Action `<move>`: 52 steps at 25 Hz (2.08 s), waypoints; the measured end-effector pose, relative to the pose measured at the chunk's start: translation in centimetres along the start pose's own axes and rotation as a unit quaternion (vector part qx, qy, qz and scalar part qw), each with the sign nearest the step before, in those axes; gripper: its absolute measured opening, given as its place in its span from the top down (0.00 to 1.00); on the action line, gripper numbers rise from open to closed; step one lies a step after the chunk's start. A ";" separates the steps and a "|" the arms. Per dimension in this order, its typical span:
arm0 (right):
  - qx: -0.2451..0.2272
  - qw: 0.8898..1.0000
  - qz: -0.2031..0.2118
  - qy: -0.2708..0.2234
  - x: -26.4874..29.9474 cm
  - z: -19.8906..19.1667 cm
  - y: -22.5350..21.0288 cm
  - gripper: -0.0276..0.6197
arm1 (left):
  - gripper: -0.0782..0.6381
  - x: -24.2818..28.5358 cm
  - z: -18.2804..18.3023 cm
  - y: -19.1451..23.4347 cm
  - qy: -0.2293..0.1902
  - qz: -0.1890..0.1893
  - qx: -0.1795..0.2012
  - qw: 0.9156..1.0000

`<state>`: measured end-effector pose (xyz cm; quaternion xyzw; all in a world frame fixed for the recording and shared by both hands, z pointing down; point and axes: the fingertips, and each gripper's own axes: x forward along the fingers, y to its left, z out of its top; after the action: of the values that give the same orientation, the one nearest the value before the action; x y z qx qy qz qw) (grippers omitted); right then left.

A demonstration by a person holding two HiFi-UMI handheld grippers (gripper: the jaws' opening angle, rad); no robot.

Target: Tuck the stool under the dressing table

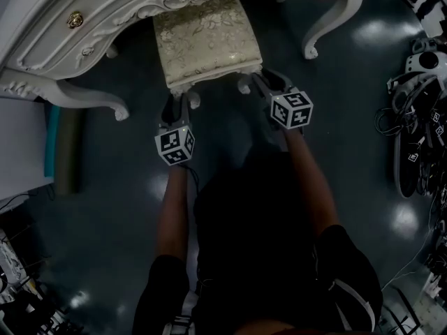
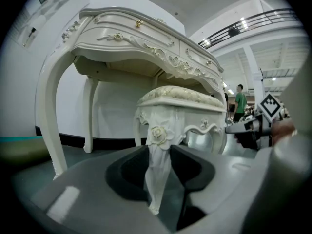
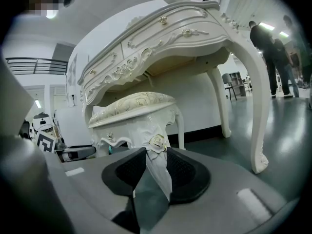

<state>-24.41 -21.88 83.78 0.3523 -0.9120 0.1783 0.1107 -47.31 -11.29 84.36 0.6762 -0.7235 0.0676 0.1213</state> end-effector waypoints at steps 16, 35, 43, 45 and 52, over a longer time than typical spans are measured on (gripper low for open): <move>0.004 1.000 -0.002 -0.009 4.0 1.8 -1.3 0.75 | 0.69 4.1 1.4 1.9 -0.017 -0.001 -0.005 1.000; 0.026 1.000 -0.009 0.005 6.7 3.0 -2.7 0.75 | 0.68 6.8 1.9 2.7 0.012 0.004 -0.027 1.000; 0.042 0.999 -0.022 0.011 5.0 2.7 -2.7 0.79 | 0.72 4.3 2.6 2.4 0.018 0.014 -0.033 0.999; 0.038 0.999 -0.021 0.017 4.6 2.1 -2.1 0.83 | 0.73 3.7 2.5 2.2 0.020 0.015 -0.034 0.999; 0.022 0.999 -0.018 0.042 4.0 0.4 0.1 0.96 | 0.88 2.0 3.4 1.3 0.010 0.026 -0.038 0.999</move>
<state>-27.38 -24.37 84.66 0.3633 -0.8960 0.2106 0.1447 -48.98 -14.01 81.69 0.6513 -0.7418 0.0500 0.1518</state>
